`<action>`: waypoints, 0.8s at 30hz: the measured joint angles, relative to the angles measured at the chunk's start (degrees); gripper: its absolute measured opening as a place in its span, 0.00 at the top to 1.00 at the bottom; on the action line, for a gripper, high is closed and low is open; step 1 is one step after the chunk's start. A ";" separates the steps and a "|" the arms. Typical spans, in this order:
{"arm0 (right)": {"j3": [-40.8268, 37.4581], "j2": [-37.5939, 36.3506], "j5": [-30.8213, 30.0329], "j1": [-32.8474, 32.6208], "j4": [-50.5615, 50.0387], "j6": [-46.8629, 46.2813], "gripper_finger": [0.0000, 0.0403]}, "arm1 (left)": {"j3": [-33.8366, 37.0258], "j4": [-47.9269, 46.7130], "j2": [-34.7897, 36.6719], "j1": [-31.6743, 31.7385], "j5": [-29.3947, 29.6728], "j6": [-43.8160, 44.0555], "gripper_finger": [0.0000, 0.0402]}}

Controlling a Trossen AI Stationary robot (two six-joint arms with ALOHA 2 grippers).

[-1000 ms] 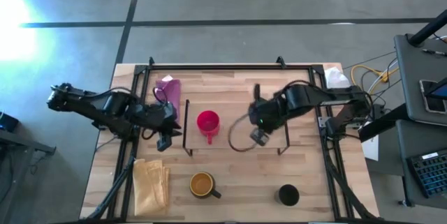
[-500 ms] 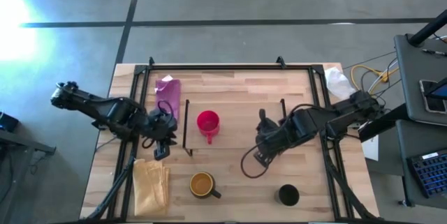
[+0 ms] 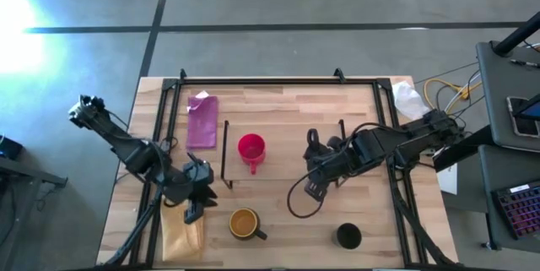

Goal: Stack small to large cups/mugs on shelf
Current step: Put the black mug on the shelf

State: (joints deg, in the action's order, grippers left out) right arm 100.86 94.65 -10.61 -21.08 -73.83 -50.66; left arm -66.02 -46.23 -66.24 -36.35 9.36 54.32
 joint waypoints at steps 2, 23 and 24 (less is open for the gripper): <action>0.00 0.00 0.00 -0.02 0.21 1.95 0.59 | 0.00 0.39 -1.86 -1.10 -0.14 2.79 0.75; 0.00 1.79 -2.14 -4.63 0.75 -8.68 0.59 | -5.66 -5.21 -23.51 -7.97 4.74 34.02 0.75; 0.00 1.89 -2.67 -5.16 0.56 -9.30 0.59 | -5.66 -4.93 -23.88 -7.97 5.00 34.44 0.75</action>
State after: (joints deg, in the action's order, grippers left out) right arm 100.86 96.54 -13.28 -26.24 -73.27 -59.97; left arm -71.68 -51.16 -90.12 -44.31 14.37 88.77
